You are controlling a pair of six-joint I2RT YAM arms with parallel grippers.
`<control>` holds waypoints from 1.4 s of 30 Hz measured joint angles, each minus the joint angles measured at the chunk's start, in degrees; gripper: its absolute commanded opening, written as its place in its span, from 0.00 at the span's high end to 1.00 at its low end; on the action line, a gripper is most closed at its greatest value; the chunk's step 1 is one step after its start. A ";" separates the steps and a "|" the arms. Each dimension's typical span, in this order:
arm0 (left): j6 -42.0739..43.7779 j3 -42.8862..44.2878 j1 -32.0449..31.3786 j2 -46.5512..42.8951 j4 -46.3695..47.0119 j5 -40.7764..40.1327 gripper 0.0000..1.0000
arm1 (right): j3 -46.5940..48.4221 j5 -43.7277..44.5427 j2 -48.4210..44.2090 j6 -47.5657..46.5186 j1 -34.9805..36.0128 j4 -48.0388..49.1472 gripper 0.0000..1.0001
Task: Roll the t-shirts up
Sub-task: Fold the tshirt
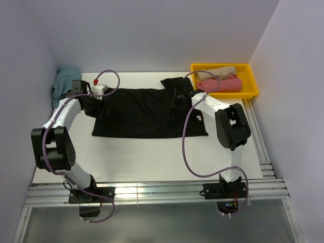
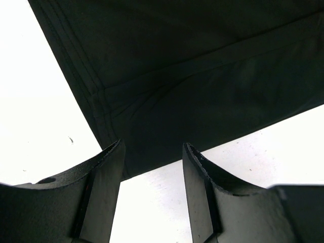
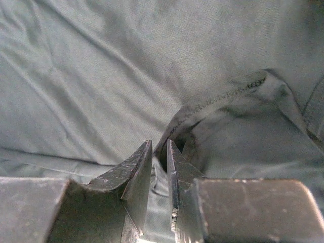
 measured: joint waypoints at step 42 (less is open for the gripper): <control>-0.15 0.00 -1.05 0.00 -0.33 -0.11 0.46 | 0.63 -0.15 6.47 -1.03 -8.39 0.31 0.64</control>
